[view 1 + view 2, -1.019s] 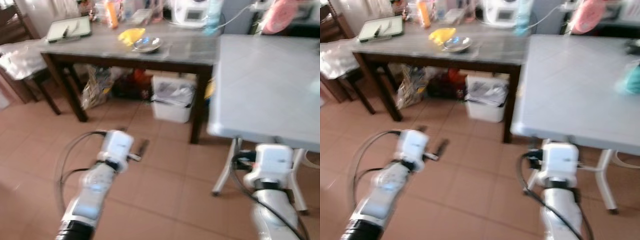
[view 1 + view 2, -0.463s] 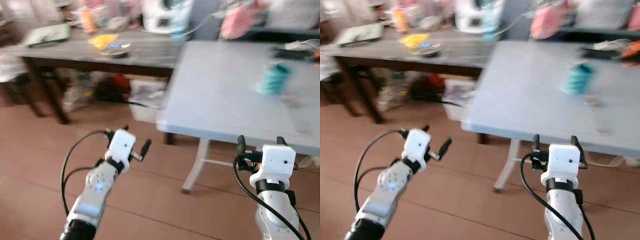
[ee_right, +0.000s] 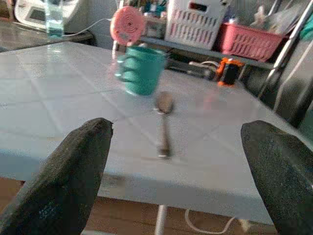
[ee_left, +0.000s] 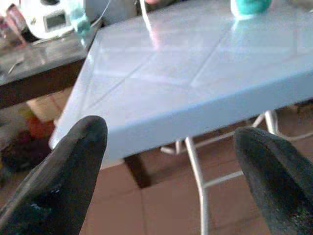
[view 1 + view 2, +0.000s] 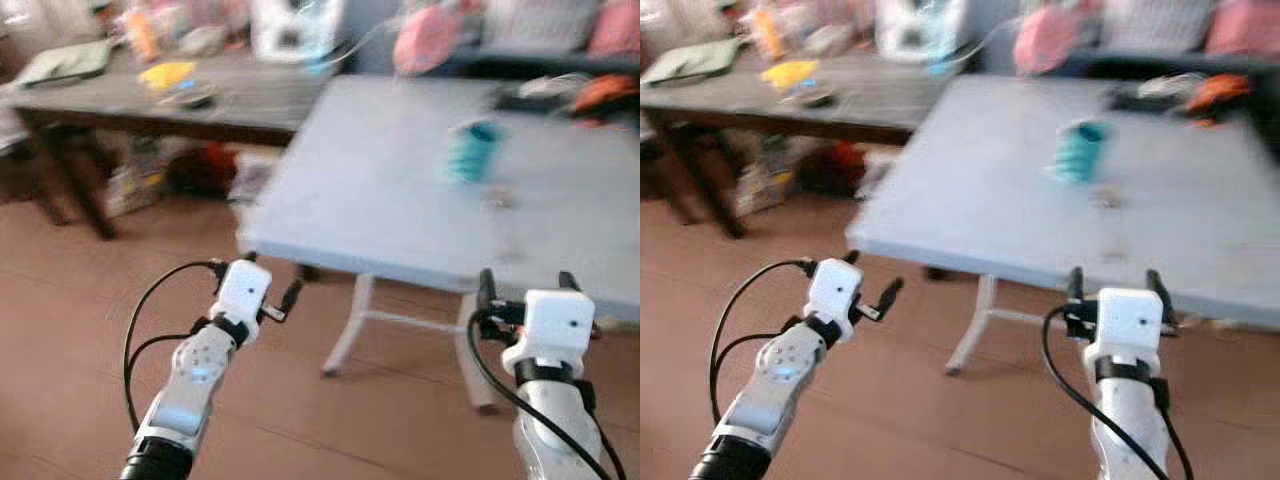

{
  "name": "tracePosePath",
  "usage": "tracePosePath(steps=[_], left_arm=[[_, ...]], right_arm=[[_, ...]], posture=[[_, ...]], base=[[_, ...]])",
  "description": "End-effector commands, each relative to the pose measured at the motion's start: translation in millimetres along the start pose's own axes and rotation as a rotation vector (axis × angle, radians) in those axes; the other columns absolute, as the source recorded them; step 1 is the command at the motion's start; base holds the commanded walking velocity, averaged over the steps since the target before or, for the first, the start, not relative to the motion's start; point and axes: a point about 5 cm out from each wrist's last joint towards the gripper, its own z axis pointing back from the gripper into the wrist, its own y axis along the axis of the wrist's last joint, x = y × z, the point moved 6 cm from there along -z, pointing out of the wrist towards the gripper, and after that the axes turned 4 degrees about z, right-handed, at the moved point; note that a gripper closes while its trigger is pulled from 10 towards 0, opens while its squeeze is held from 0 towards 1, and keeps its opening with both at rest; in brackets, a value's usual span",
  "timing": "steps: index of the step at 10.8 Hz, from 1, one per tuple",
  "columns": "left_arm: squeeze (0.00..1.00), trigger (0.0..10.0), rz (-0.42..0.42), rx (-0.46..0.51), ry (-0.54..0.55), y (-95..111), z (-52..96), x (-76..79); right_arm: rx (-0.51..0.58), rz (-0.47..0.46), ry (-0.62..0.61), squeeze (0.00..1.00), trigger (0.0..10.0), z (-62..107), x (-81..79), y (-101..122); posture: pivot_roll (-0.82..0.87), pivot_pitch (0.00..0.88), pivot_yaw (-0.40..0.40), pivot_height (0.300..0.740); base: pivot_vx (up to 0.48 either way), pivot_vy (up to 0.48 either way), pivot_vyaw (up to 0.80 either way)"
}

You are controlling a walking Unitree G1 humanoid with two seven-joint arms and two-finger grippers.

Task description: Setting the table

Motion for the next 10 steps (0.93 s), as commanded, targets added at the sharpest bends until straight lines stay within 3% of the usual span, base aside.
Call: tracePosePath(steps=[1, 2, 8, 10], left_arm=[[0.00, 10.0, -0.013, -0.015, 0.017, -3.8, 4.3, -9.4], [0.00, 10.0, -0.013, -0.016, 0.016, -4.2, 4.4, -9.2], [0.00, 10.0, -0.012, -0.003, 0.023, -2.2, 1.7, -10.8], [0.00, 10.0, 0.019, 0.016, -0.031, 1.7, 0.3, -3.6]], right_arm=[[0.005, -0.009, 0.008, 0.00, 10.0, 1.0, -4.4, 3.0], [0.005, -0.007, 0.006, 0.00, 10.0, 1.1, -4.3, 2.9], [0.010, 0.000, -0.001, 0.00, 10.0, -1.3, -3.7, 3.8], [0.012, -0.003, -0.002, 0.00, 10.0, -2.4, -4.2, 3.9]], posture=[[-0.01, 0.067, 0.075, 0.740], [-0.01, 0.066, 0.074, 0.740], [0.00, 0.059, 0.078, 0.740], [0.00, 0.054, 0.080, 0.740]], base=[[0.000, -0.480, 0.00], [0.000, -0.480, 0.00], [0.000, 0.000, 0.00], [0.000, 0.000, 0.00]])
